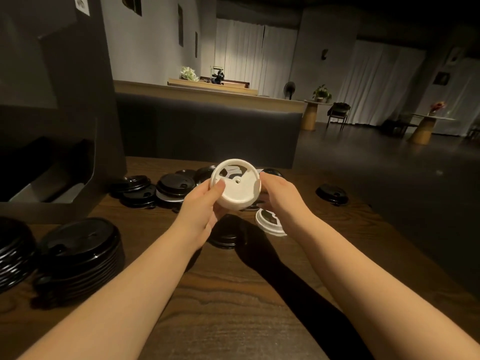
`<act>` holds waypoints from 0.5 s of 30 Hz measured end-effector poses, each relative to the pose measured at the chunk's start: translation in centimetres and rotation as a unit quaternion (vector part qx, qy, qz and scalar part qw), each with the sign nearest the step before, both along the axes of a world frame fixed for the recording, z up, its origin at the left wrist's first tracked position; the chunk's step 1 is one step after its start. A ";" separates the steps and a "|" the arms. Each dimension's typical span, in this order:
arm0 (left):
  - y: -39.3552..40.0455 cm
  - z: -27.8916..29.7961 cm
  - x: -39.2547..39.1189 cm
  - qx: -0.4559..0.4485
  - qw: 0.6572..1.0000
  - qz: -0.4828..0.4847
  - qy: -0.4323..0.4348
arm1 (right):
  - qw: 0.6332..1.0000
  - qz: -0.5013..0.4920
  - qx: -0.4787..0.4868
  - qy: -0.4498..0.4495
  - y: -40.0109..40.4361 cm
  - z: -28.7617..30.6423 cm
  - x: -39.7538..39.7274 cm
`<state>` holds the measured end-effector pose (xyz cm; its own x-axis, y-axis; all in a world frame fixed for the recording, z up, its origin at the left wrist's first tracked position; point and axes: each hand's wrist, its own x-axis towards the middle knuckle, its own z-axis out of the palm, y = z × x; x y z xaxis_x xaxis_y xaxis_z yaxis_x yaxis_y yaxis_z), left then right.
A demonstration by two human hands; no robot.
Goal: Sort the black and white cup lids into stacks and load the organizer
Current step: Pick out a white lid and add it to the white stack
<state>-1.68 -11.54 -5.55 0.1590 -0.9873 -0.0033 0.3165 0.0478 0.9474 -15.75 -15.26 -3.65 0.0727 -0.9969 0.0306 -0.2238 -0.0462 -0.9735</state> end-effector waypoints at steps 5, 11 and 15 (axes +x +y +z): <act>0.3 3.0 1.2 0.034 0.998 0.019 -0.041 | 0.998 0.012 -0.033 -0.054 1.2 1.9 2.3; 2.2 5.8 6.8 0.076 0.988 0.106 -0.087 | 0.996 0.047 -0.032 -0.072 3.0 3.5 8.6; 4.6 6.3 11.5 0.061 0.974 0.193 -0.101 | 0.991 0.068 -0.093 -0.068 4.9 4.1 14.4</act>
